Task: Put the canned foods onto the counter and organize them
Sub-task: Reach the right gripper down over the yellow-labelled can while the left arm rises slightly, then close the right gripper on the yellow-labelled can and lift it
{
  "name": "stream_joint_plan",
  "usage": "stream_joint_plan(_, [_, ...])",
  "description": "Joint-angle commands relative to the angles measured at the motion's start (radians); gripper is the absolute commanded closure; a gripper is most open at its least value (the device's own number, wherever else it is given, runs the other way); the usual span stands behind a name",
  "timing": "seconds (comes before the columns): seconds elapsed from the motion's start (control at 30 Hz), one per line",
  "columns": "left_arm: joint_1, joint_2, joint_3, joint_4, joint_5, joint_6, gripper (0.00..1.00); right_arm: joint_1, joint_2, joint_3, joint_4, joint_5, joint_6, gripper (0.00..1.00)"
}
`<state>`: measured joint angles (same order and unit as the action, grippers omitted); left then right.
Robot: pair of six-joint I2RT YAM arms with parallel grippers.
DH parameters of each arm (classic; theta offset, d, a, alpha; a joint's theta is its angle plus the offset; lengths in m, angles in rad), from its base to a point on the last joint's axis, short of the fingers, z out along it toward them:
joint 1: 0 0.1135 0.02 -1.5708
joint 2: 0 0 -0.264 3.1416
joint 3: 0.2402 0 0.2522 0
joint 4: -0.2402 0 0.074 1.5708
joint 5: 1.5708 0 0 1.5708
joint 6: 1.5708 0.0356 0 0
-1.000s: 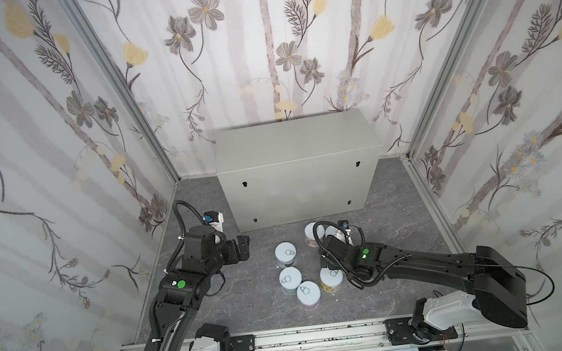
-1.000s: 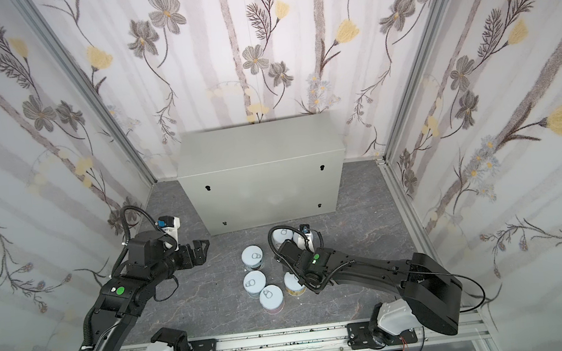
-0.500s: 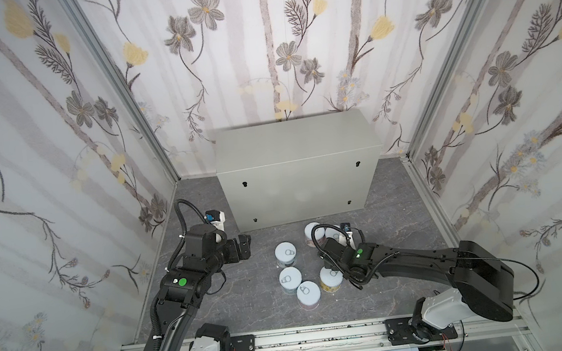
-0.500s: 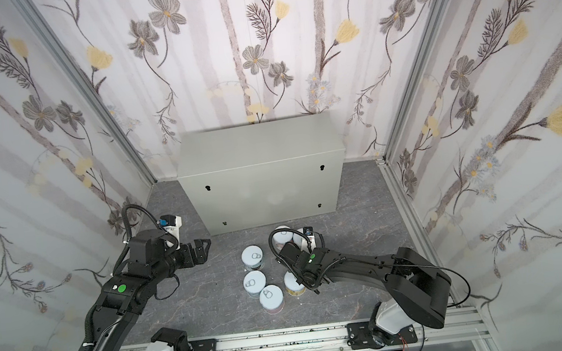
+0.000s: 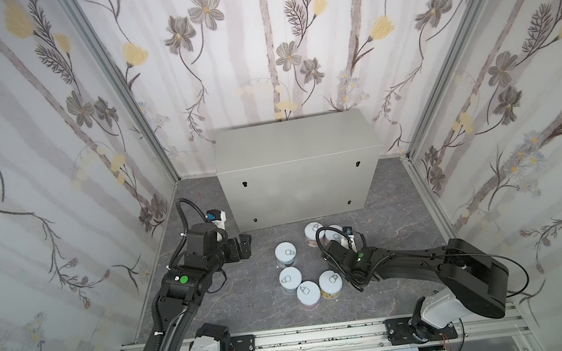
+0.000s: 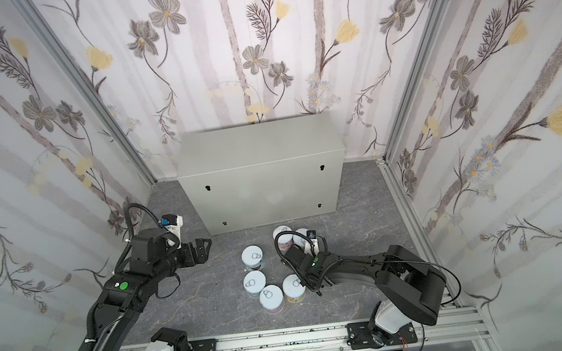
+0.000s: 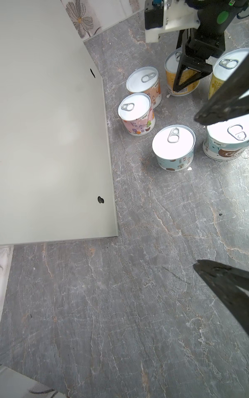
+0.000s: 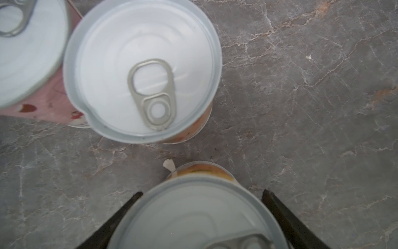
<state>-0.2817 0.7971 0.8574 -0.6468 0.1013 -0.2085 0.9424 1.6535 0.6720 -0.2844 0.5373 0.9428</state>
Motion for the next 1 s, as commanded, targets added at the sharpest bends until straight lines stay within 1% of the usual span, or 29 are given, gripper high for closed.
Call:
stream_joint_plan(0.0, [0.0,0.005,0.006,0.028,-0.001,-0.001,0.0,-0.009,-0.034,-0.029,0.013,0.043,-0.011,0.22])
stream_joint_plan(0.17, [0.001,0.016,0.009,0.03,-0.005,-0.006,0.0,-0.009,-0.129,-0.074,0.07,0.085,-0.074,0.32])
stream_joint_plan(0.23, [0.001,0.021,0.009,0.029,-0.01,-0.009,0.0,-0.008,-0.154,-0.081,0.072,0.095,-0.092,0.33])
stream_joint_plan(0.33, [0.0,0.026,0.011,0.03,-0.014,-0.014,0.0,-0.008,-0.179,-0.094,0.087,0.089,-0.128,0.27])
stream_joint_plan(0.53, [0.0,0.032,0.014,0.033,-0.015,-0.024,0.0,-0.01,-0.199,-0.148,0.126,0.079,-0.153,0.24])
stream_joint_plan(0.63, [0.001,0.036,0.015,0.034,-0.01,-0.031,0.0,-0.01,-0.205,-0.181,0.165,0.071,-0.159,0.21])
stream_joint_plan(0.83, [0.001,0.05,0.017,0.042,-0.005,-0.042,0.0,0.014,-0.217,-0.223,0.237,0.079,-0.19,0.09])
stream_joint_plan(0.97, [0.001,0.059,0.015,0.043,-0.011,-0.039,0.0,0.025,-0.238,-0.252,0.284,0.083,-0.193,0.08])
